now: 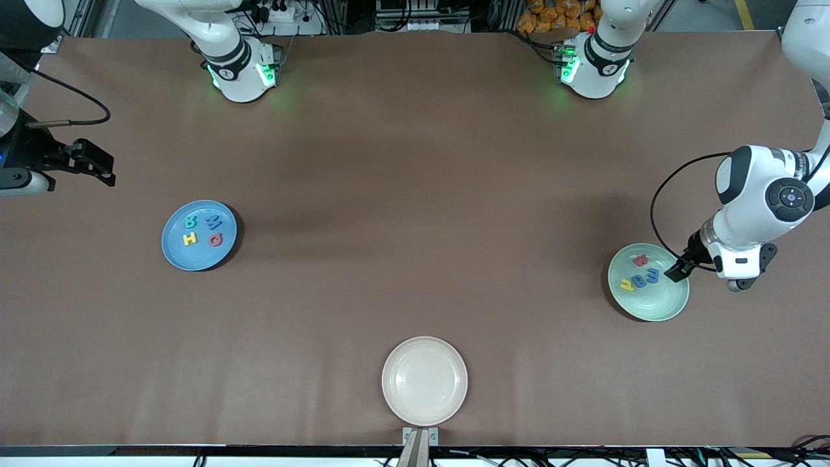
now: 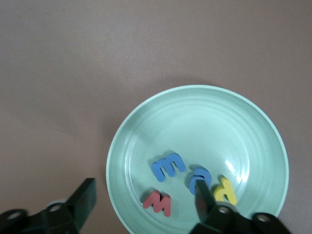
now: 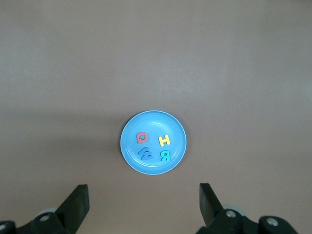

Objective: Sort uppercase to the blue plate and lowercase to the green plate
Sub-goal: 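Open the left gripper over the green plate and lift away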

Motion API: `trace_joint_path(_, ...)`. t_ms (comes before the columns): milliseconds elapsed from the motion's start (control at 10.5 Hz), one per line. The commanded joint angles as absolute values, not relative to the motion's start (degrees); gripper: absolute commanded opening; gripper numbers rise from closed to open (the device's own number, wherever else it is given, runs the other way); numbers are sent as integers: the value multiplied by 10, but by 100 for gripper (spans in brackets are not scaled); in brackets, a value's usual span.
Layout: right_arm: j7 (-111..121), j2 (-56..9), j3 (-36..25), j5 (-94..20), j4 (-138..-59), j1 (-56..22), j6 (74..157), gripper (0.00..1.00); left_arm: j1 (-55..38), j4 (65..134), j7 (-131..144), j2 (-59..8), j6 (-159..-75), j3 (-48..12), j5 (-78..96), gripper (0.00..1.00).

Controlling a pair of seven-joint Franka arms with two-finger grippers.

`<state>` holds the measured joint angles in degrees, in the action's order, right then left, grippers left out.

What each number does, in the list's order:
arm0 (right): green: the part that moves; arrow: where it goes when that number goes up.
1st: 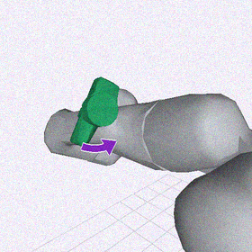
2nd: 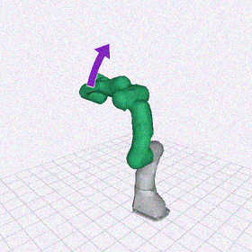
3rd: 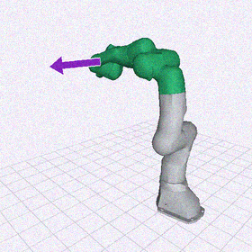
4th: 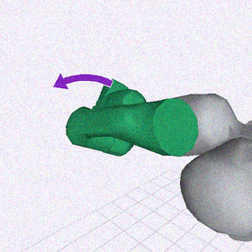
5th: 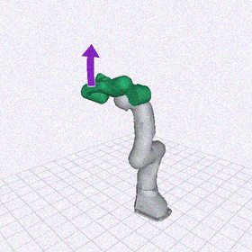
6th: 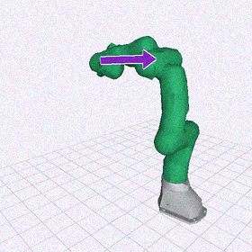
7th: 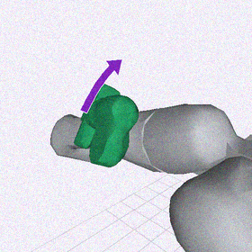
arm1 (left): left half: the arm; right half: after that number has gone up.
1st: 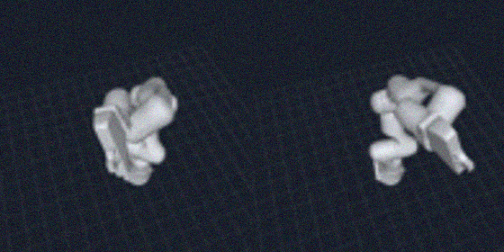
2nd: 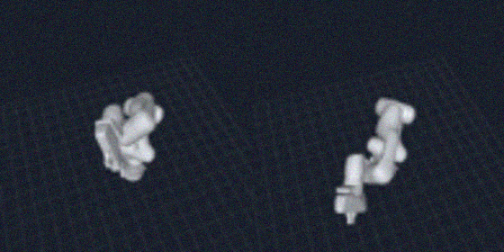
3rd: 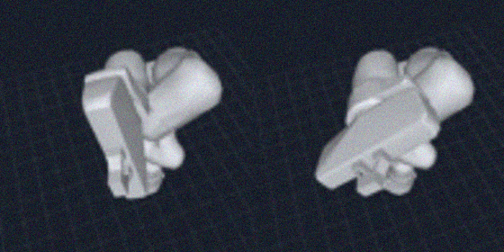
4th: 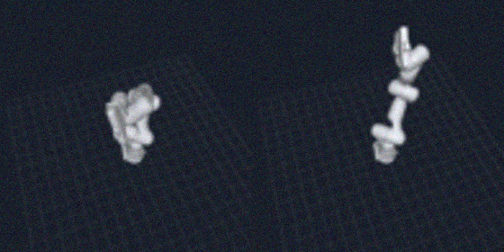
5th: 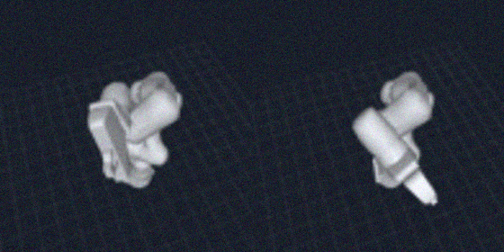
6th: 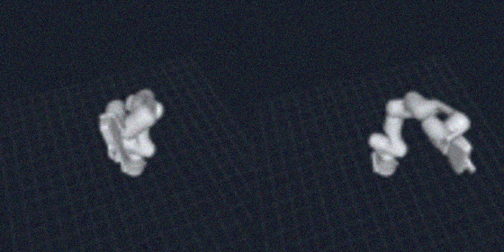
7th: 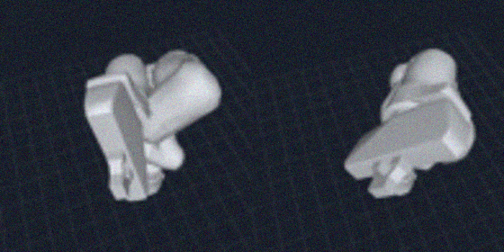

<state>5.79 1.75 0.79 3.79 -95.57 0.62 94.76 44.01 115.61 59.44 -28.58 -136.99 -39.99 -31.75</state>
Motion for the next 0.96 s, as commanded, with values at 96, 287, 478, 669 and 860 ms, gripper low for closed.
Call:
trace_joint_path(96,52,34,2,39,-970,-3,946,100,411,1155,586,-256,-1338,-404,-334,100)
trace_joint_path(287,53,34,2,39,-970,-2,946,100,306,1155,576,-215,-1325,-342,-310,100)
trace_joint_path(478,53,34,2,39,-970,-1,946,100,159,1157,509,-161,-1324,-219,-235,100)
trace_joint_path(669,53,33,2,39,-970,-1,945,100,98,1156,406,-104,-1290,-163,-159,100)
trace_joint_path(860,53,33,2,39,-970,-1,945,100,55,1144,296,-41,-1240,-118,-79,100)
